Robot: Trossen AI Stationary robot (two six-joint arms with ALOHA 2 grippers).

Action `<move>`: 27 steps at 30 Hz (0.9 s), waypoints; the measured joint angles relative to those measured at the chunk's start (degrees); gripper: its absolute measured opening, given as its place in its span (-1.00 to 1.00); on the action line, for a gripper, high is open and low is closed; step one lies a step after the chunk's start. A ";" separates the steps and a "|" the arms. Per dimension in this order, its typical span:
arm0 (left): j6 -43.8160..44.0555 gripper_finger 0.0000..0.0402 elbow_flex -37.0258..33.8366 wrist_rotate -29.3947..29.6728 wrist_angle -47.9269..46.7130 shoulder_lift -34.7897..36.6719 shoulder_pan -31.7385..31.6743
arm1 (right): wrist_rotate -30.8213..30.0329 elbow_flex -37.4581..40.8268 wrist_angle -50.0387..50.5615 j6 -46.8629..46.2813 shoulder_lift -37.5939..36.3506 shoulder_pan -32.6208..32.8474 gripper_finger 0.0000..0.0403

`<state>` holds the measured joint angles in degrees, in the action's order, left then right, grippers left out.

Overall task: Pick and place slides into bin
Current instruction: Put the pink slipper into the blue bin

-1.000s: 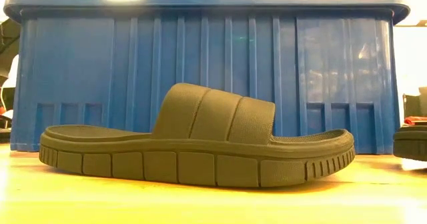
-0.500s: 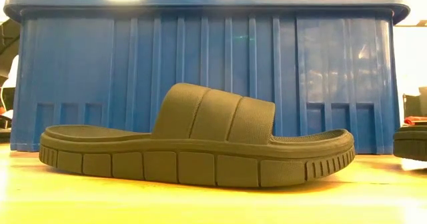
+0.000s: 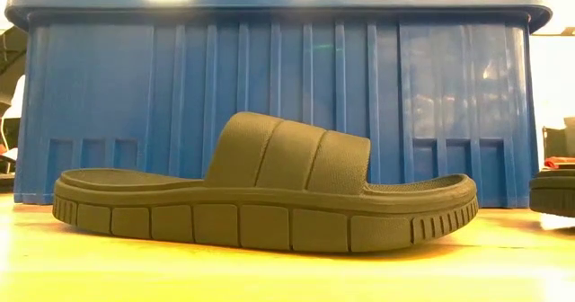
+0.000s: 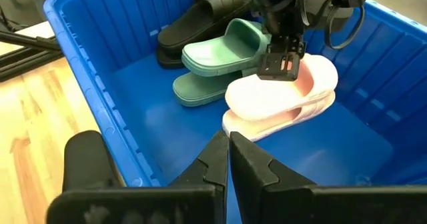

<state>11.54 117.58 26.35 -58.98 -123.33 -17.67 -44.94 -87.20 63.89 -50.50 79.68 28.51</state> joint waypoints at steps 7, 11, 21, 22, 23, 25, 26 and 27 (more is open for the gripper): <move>-0.16 0.05 0.00 -0.31 -0.20 0.05 -0.11 | 0.12 0.00 -0.01 0.15 0.00 0.13 -0.96; -0.59 0.20 0.00 -1.65 -0.43 0.59 -0.11 | 0.12 0.00 -0.01 0.17 0.00 0.13 -0.96; -4.89 0.40 0.00 -2.10 -0.38 3.39 -0.51 | 0.12 0.00 -0.06 0.17 0.00 0.13 -0.96; -4.91 0.40 0.00 -2.38 -0.47 3.39 -0.54 | 0.12 0.00 -0.09 0.18 0.00 0.13 -0.96; -4.89 0.41 0.00 -2.71 -0.74 3.39 -0.55 | 0.12 0.00 -0.14 0.32 0.00 0.13 -0.96; -4.88 0.41 0.00 -3.78 -1.10 3.46 -0.48 | 0.12 0.00 -0.16 0.37 0.00 0.13 -0.96; -4.91 0.41 0.00 -4.17 -1.17 3.48 -0.48 | 0.12 0.00 -0.23 0.37 0.00 0.13 -0.96; -4.91 0.41 0.00 -4.67 -1.55 3.52 -0.47 | 0.13 0.00 -0.23 0.37 0.00 0.19 -0.96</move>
<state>6.63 117.58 21.68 -60.53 -119.80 -18.14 -44.81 -87.20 63.66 -50.13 79.68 28.70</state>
